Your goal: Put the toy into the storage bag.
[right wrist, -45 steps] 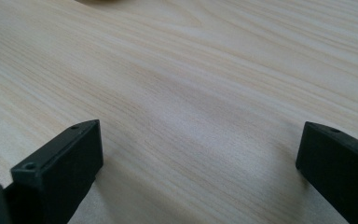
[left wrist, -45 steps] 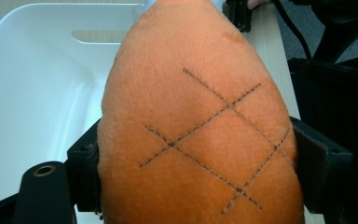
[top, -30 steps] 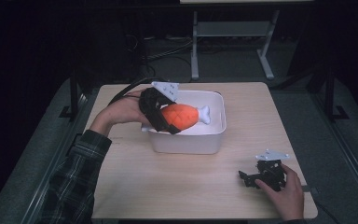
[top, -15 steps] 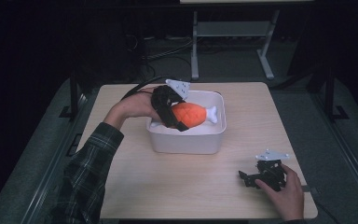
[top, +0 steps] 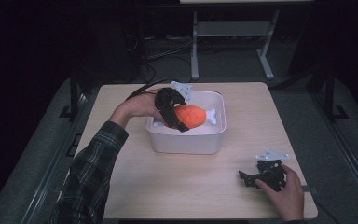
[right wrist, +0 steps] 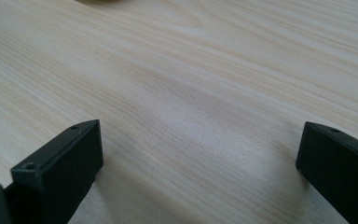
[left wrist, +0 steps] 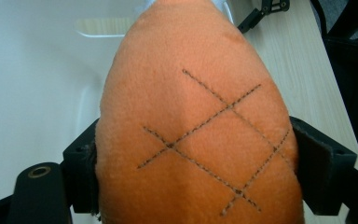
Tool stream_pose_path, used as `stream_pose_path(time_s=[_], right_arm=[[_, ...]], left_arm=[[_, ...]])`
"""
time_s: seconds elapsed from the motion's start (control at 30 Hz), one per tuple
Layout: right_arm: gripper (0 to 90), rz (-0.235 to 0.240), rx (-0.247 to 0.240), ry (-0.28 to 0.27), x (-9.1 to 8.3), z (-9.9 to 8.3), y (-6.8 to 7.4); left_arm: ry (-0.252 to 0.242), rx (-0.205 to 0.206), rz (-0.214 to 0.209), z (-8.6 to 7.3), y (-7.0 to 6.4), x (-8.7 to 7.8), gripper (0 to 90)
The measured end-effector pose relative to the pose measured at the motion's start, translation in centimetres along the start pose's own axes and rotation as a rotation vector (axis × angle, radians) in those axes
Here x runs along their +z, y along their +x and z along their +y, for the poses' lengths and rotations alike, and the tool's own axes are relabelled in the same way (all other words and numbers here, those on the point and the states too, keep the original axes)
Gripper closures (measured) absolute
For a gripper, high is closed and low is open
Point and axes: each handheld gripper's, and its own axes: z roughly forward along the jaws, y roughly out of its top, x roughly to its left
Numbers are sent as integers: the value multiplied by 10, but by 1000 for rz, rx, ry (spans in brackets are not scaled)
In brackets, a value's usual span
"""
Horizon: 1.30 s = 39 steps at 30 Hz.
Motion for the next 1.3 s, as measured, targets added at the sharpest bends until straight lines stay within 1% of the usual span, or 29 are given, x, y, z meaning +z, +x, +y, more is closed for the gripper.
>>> stream_pose_path(time_s=[0.1,0.13,0.27,0.43,0.7,0.9,1.0,1.17,1.3], right_arm=[[0,0,0,0,0,0,0],[0,0,0,0,0,0,0],[0,0,0,0,0,0,0],[0,0,0,0,0,0,0],[0,0,0,0,0,0,0],[0,0,0,0,0,0,0],[0,0,0,0,0,0,0],[0,0,-1,0,0,0,0],[0,-1,-1,-1,0,0,0]], left_arm=[[15,2,1,-1,1,3,182],[17,-3,-2,-1,1,4,182],[5,-4,0,0,2,4,173],[6,-10,6,-1,3,4,171],[21,-9,-5,-1,4,6,167],[23,-19,-8,-2,3,7,146],[36,-22,-9,-2,4,8,142],[19,-23,-12,-2,4,6,137],[21,-28,-10,-2,2,4,137]])
